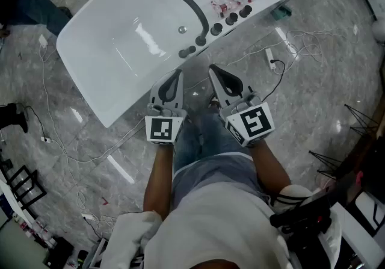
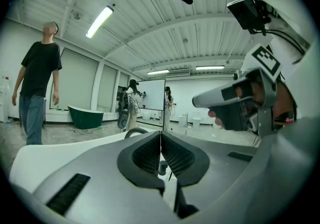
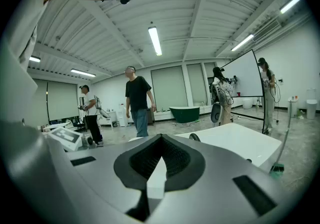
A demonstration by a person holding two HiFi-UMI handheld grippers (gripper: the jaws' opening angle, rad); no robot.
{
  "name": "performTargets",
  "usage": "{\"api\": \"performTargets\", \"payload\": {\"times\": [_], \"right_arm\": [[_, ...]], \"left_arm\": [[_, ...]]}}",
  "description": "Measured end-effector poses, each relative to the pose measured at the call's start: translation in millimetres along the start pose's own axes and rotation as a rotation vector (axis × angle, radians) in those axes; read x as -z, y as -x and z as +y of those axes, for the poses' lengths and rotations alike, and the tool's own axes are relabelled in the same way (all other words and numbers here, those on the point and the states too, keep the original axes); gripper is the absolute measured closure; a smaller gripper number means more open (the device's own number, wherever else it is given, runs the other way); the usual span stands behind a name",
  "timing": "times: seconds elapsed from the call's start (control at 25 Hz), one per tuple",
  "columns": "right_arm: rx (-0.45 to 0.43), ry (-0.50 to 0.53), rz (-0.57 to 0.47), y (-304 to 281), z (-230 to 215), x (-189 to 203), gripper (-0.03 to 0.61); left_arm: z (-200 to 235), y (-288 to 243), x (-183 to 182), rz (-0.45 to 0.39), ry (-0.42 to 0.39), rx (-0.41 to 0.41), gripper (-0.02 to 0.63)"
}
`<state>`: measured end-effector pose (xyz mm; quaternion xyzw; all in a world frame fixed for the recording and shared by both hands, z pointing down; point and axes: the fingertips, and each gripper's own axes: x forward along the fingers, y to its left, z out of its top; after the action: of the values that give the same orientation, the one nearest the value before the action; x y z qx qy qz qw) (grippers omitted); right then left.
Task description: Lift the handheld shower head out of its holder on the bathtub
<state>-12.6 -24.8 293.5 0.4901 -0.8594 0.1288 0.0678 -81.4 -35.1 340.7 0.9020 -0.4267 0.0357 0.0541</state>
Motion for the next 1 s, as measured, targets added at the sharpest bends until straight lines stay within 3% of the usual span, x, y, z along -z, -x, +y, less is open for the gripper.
{"api": "performTargets", "payload": {"times": [0.32, 0.44, 0.48, 0.56, 0.72, 0.92, 1.0], "right_arm": [[-0.065, 0.004, 0.002, -86, -61, 91, 0.561], [-0.089, -0.003, -0.006, -113, -86, 122, 0.561], [-0.089, 0.001, 0.003, -122, -95, 134, 0.561], [-0.089, 0.006, 0.025, -139, -113, 159, 0.561], [-0.091, -0.005, 0.070, -162, -145, 213, 0.561], [-0.109, -0.015, 0.113, -189, -179, 260, 0.561], [-0.117, -0.014, 0.118, -194, -187, 267, 0.561]], "left_arm": [[60, -95, 169, 0.055, -0.048, -0.137, 0.595], [80, -137, 247, 0.116, -0.057, -0.169, 0.592], [86, -153, 275, 0.140, -0.054, -0.179, 0.576], [98, -184, 326, 0.186, -0.060, -0.197, 0.445], [120, -234, 417, 0.263, -0.073, -0.241, 0.394], [157, -276, 471, 0.282, -0.076, -0.319, 0.391], [162, -284, 478, 0.290, -0.099, -0.328, 0.427]]}}
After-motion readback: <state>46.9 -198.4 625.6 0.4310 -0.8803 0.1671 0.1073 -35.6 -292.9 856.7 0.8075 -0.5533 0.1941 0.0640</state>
